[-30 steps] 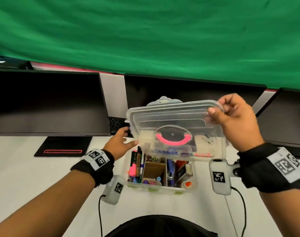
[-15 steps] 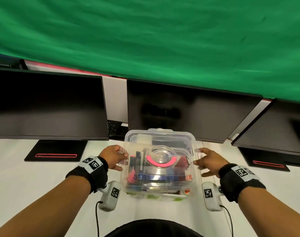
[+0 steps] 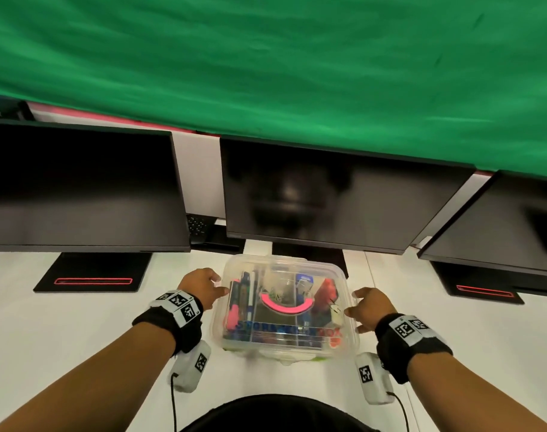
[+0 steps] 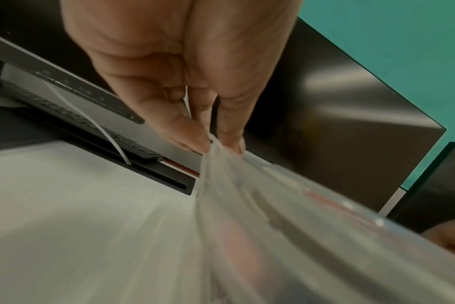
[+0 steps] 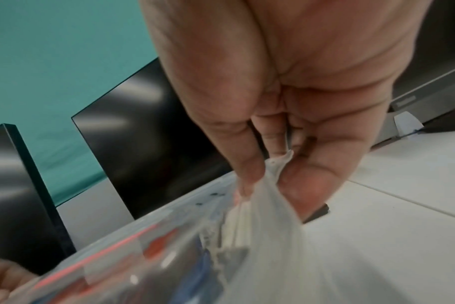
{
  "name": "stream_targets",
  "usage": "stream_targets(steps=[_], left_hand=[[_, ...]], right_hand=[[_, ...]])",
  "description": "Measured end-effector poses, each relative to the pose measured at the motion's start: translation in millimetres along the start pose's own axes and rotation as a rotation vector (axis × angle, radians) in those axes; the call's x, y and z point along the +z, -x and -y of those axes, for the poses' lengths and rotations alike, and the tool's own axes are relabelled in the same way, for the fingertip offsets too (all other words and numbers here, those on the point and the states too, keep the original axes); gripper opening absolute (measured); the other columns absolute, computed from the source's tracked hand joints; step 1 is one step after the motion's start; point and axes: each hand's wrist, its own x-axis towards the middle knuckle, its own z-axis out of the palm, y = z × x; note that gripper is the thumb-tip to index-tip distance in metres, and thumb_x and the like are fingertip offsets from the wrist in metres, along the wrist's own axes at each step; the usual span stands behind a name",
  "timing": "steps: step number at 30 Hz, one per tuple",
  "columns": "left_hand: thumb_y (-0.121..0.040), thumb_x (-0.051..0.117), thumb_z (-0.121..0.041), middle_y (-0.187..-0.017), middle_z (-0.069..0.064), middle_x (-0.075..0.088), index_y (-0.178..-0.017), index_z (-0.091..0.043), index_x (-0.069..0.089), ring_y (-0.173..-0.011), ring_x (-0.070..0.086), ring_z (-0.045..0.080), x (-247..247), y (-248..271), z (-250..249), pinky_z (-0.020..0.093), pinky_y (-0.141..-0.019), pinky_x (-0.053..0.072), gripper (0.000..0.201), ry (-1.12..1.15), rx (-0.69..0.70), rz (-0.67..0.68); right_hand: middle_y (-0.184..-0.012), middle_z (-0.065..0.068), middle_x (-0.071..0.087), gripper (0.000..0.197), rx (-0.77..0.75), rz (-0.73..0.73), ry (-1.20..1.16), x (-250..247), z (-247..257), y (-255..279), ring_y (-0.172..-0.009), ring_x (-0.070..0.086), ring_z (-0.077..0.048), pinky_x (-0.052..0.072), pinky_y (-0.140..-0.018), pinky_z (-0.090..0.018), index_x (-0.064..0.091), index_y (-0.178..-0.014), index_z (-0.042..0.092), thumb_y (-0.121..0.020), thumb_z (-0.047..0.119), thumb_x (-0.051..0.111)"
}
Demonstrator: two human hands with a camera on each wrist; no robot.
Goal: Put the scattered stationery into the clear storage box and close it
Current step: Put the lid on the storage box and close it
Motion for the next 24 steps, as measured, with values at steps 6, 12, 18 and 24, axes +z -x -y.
stream_targets(steps=[6,12,18,24], left_hand=[[-0.084,0.067,-0.029,-0.121,0.009,0.061,-0.122,-0.012,0.053,-0.110,0.059,0.024,2.7,0.1,-3.8,0.033,-0.094,0.049,0.044,-0.154,0.037,-0.033],[-0.086,0.064,-0.029,-0.125,0.008,0.059,-0.126,-0.012,0.050,-0.115,0.056,0.023,3.8,2.0,-6.8,0.032,-0.097,0.046,0.045,-0.253,0.048,-0.034],[-0.084,0.065,-0.026,-0.121,0.006,0.061,-0.122,-0.014,0.054,-0.111,0.057,0.022,1.2,1.2,-5.4,0.030,-0.092,0.047,0.042,-0.273,0.050,-0.091],[-0.084,0.065,-0.027,-0.122,0.007,0.061,-0.124,-0.015,0.054,-0.112,0.057,0.023,-0.1,-2.5,-4.0,0.033,-0.095,0.048,0.043,-0.260,0.021,-0.088]], right_hand=[[-0.113,-0.014,0.058,0.057,-0.017,0.013,0.020,1.9,-4.1,-0.7,-0.094,0.065,-0.035,0.060,-0.074,-0.041,0.044,-0.134,0.007,-0.082,0.007,0.068],[-0.128,-0.017,0.056,0.060,-0.025,0.035,0.064,2.2,-4.6,2.5,-0.092,0.067,-0.032,0.060,-0.074,-0.039,0.040,-0.137,0.006,-0.084,0.008,0.067],[-0.129,-0.017,0.054,0.061,-0.084,0.004,0.089,3.9,-3.9,2.9,-0.090,0.067,-0.033,0.060,-0.066,-0.035,0.040,-0.137,0.005,-0.083,0.008,0.068],[-0.128,-0.016,0.054,0.057,-0.080,-0.010,0.121,8.1,1.1,3.2,-0.088,0.066,-0.031,0.058,-0.060,-0.030,0.042,-0.135,0.004,-0.084,0.010,0.066]])
